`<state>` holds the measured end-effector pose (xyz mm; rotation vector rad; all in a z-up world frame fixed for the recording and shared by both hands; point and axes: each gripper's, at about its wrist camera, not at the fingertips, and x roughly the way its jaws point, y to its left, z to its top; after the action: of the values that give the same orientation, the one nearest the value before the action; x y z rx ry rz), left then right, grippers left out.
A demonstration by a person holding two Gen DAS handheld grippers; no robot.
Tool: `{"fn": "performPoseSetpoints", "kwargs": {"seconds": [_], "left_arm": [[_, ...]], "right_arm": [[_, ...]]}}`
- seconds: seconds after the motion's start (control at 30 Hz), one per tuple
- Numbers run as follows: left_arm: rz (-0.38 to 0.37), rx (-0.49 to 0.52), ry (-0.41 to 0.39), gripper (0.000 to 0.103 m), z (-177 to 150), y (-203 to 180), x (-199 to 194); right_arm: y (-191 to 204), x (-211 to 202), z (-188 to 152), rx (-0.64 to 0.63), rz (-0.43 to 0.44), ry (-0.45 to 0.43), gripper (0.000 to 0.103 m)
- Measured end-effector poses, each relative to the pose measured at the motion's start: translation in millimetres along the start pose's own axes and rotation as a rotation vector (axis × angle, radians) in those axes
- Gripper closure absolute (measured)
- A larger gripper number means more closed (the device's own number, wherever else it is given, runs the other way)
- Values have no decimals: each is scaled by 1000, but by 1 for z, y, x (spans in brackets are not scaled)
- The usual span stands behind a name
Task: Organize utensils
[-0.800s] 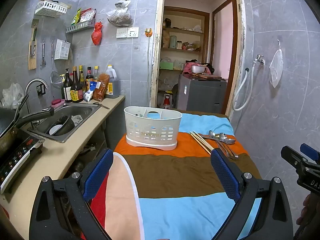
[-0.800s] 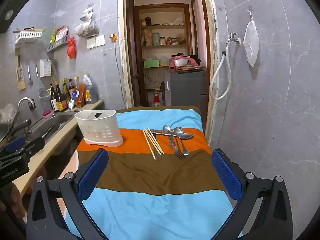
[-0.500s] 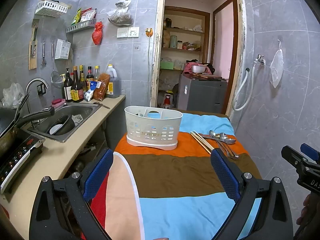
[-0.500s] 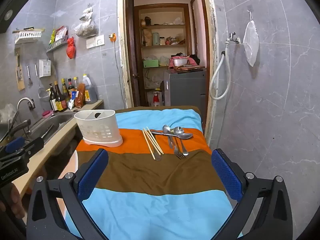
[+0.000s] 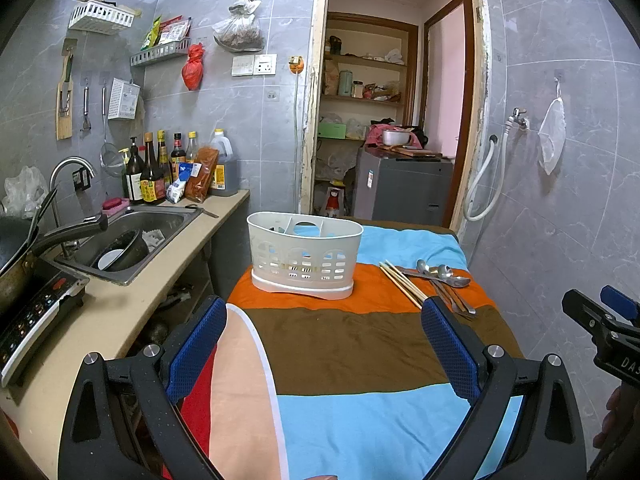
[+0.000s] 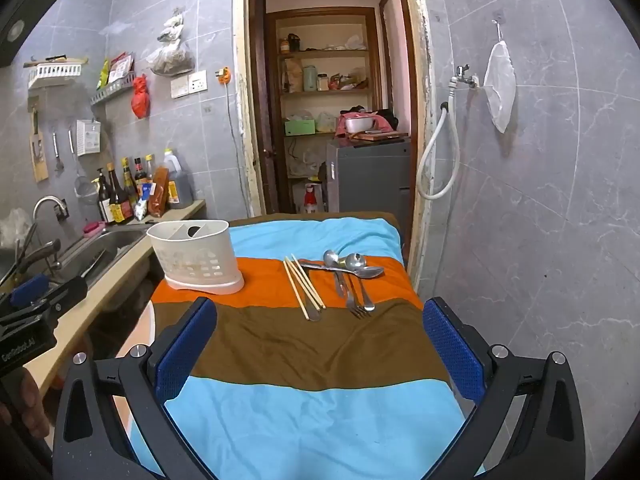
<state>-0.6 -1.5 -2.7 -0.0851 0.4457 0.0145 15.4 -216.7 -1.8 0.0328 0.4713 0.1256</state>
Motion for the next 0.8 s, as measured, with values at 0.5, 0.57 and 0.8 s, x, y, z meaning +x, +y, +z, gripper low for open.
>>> {"fn": "performPoseSetpoints", "kwargs": {"seconds": [0.5, 0.57, 0.8], "left_arm": [[1, 1, -1, 7, 0, -1, 1], [1, 0, -2, 7, 0, -1, 1], [1, 2, -2, 7, 0, -1, 1]], "right_arm": [[-5, 1, 0, 2, -1, -4, 0], [-6, 2, 0, 2, 0, -4, 0], [-5, 2, 0, 3, -1, -5, 0]]}}
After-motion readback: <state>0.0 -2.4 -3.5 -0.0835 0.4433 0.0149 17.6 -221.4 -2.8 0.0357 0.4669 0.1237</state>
